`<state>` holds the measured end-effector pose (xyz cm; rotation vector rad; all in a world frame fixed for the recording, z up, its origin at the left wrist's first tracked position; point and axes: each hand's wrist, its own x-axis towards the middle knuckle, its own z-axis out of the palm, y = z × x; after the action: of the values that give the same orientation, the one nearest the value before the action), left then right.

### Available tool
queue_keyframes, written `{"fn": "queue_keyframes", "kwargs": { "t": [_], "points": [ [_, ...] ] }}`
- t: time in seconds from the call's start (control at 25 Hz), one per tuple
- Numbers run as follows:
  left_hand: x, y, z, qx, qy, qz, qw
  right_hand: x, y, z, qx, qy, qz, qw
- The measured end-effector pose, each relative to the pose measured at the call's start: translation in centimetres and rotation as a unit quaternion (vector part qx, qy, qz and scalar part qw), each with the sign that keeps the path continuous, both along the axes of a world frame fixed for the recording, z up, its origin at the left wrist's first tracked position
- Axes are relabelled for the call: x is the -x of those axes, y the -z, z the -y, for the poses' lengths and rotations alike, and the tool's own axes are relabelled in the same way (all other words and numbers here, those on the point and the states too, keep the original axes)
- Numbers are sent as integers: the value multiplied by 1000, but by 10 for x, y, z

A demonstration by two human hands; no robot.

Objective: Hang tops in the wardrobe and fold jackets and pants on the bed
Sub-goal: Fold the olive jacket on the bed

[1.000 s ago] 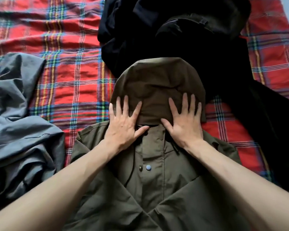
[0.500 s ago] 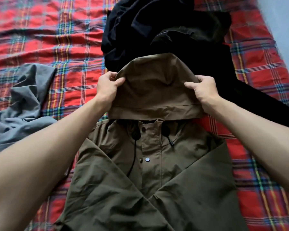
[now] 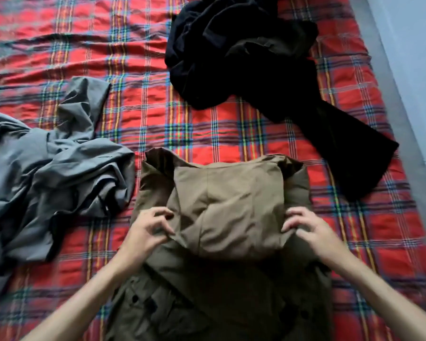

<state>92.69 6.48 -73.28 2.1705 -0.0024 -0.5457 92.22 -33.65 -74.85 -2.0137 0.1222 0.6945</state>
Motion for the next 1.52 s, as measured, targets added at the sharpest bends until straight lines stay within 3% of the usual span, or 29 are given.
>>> {"fn": "queue_keyframes", "kwargs": {
  "t": [0.04, 0.12, 0.24, 0.4, 0.48, 0.52, 0.6, 0.64, 0.68, 0.72, 0.76, 0.8, 0.88, 0.92, 0.96, 1.04, 1.12, 1.24, 1.4, 1.52],
  "points": [
    [31, 15, -5, -41, -8, -48, 998, 32, 15, 1, 37, -5, -32, 999],
    [61, 38, 5, 11, -148, -122, 981, 66, 42, -7, 66, 90, -62, 992],
    [40, 56, 38, 124, -391, -193, 891, 48, 63, -38, 54, 300, -107, 947],
    [22, 62, 54, 86, -416, -128, 896, 36, 65, -67, 100, 323, -87, 937],
    [28, 62, 49, 167, -481, -155, 846, 45, 60, -68, 10, 345, -81, 935],
    [35, 61, 43, 222, -510, -205, 806, 54, 59, -66, -80, 377, -103, 917],
    [47, 69, 27, 251, -543, -297, 744, 70, 62, -57, -300, 480, -159, 809],
    [53, 77, 19, 215, -542, -320, 747, 79, 63, -54, -371, 523, -179, 746],
    [59, 80, 14, 137, -507, -321, 788, 87, 66, -52, -381, 556, -204, 710],
    [63, 81, 13, 30, -450, -291, 844, 91, 68, -54, -366, 574, -227, 697],
    [66, 78, 15, -96, -380, -219, 894, 94, 69, -56, -307, 586, -229, 714],
    [68, 74, 19, -167, -326, -141, 920, 95, 68, -59, -209, 574, -210, 763],
    [71, 63, 28, -190, -246, -51, 949, 97, 63, -63, 62, 465, -86, 879],
    [73, 61, 31, -202, -209, -38, 956, 98, 59, -66, 152, 392, -8, 907],
    [75, 64, 31, -228, -176, -33, 957, 98, 53, -71, 192, 341, 58, 918],
    [77, 68, 30, -287, -142, -19, 947, 98, 51, -83, 235, 267, 98, 929],
    [80, 68, 30, -296, -141, 18, 945, 101, 58, -88, 266, 236, 58, 933],
    [95, 67, 26, -254, -136, 81, 954, 103, 64, -79, 243, 285, 22, 927],
    [116, 78, 14, -183, -130, 18, 974, 117, 62, -81, 291, 209, 47, 932],
    [110, 82, 14, -196, -111, 1, 974, 117, 63, -85, 312, 216, -14, 925]
  ]
}}
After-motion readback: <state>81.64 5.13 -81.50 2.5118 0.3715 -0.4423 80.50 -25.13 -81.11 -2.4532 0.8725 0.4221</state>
